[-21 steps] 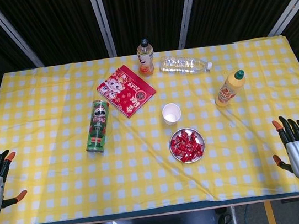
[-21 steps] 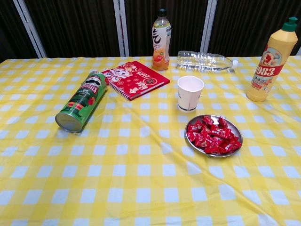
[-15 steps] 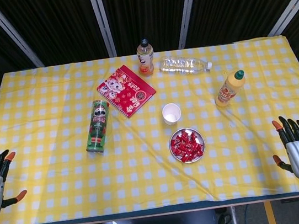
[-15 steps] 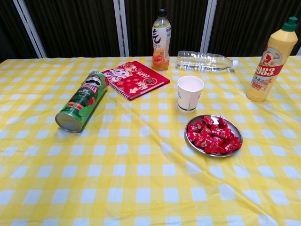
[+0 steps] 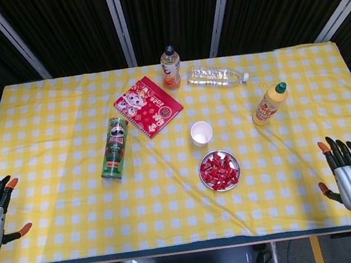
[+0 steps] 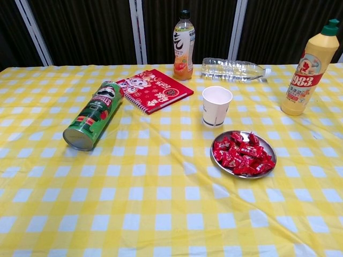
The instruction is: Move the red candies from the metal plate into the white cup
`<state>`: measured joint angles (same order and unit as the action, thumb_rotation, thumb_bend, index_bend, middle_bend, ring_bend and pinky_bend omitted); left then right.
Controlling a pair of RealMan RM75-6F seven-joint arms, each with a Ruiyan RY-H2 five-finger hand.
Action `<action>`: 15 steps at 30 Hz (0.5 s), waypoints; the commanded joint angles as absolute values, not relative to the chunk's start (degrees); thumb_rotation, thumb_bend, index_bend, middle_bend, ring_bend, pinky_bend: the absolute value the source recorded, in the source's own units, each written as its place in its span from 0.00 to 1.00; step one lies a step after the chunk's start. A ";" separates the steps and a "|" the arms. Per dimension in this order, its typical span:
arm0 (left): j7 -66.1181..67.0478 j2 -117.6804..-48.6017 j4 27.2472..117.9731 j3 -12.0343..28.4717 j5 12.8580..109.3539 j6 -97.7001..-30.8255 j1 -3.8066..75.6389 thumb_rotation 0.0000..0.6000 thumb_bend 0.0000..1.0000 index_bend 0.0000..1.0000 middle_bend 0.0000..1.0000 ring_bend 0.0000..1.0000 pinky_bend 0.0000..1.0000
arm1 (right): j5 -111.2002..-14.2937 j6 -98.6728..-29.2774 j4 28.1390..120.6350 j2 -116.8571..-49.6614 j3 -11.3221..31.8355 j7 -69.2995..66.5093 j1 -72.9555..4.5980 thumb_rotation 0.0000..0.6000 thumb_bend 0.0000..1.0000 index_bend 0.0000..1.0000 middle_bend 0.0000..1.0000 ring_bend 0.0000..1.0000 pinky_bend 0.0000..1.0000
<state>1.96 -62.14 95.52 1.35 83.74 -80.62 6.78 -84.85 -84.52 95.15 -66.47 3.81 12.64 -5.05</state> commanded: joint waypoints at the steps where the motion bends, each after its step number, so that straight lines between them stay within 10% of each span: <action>1: 1.42 -62.04 95.47 1.28 83.87 -80.89 6.59 1.00 0.03 0.00 0.00 0.00 0.00 | -85.41 -84.95 96.29 -66.21 4.12 12.30 -5.24 1.00 0.31 0.00 0.00 0.00 0.06; 6: 0.48 -61.83 95.28 1.11 84.20 -80.86 6.53 1.00 0.03 0.00 0.00 0.00 0.00 | -86.17 -83.14 99.98 -65.79 5.27 14.36 -7.47 1.00 0.31 0.00 0.02 0.03 0.23; 11: -0.14 -61.58 95.38 1.00 84.22 -80.39 6.67 1.00 0.03 0.00 0.00 0.00 0.00 | -83.78 -78.54 105.49 -67.10 8.14 21.18 -11.97 1.00 0.31 0.09 0.40 0.45 0.65; 15: -0.62 -61.22 95.69 0.91 83.92 -79.65 6.86 1.00 0.03 0.00 0.00 0.00 0.00 | -78.30 -72.85 110.28 -69.29 10.69 28.71 -16.72 1.00 0.31 0.12 0.62 0.66 0.78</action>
